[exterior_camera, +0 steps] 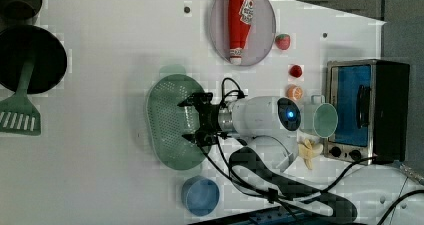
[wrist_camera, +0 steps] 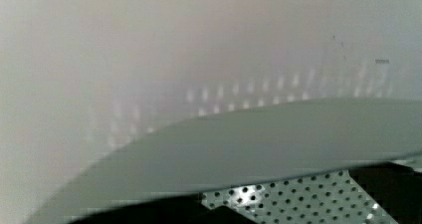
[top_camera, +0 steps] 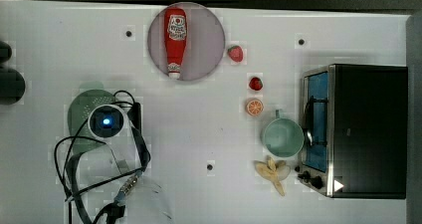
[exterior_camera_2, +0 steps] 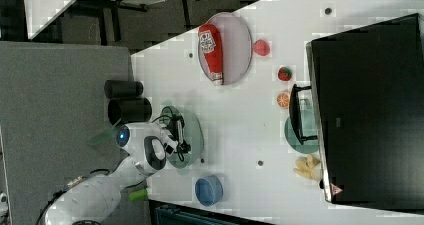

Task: Drag strainer left to right.

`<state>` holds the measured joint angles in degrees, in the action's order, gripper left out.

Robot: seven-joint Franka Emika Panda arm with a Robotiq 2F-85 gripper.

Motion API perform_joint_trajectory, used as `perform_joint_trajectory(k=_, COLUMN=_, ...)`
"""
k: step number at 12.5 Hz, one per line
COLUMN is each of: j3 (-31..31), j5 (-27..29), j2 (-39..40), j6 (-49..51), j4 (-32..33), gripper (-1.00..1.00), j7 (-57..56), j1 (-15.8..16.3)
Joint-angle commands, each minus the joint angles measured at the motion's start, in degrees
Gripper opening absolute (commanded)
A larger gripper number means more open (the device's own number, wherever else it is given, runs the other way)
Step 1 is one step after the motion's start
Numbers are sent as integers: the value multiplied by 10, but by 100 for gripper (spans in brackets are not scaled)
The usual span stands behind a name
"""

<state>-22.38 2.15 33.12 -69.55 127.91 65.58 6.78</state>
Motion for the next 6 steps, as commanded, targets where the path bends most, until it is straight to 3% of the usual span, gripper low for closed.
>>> perform_joint_trajectory(k=1, j3=20, j5=-8, j2=-22, j6=-13, j4=1, gripper=100, j7=22, j1=33)
perform_joint_trajectory(k=6, j3=63, j5=-8, j2=-28, j6=-12, j4=8, gripper=100, j7=17, j1=31)
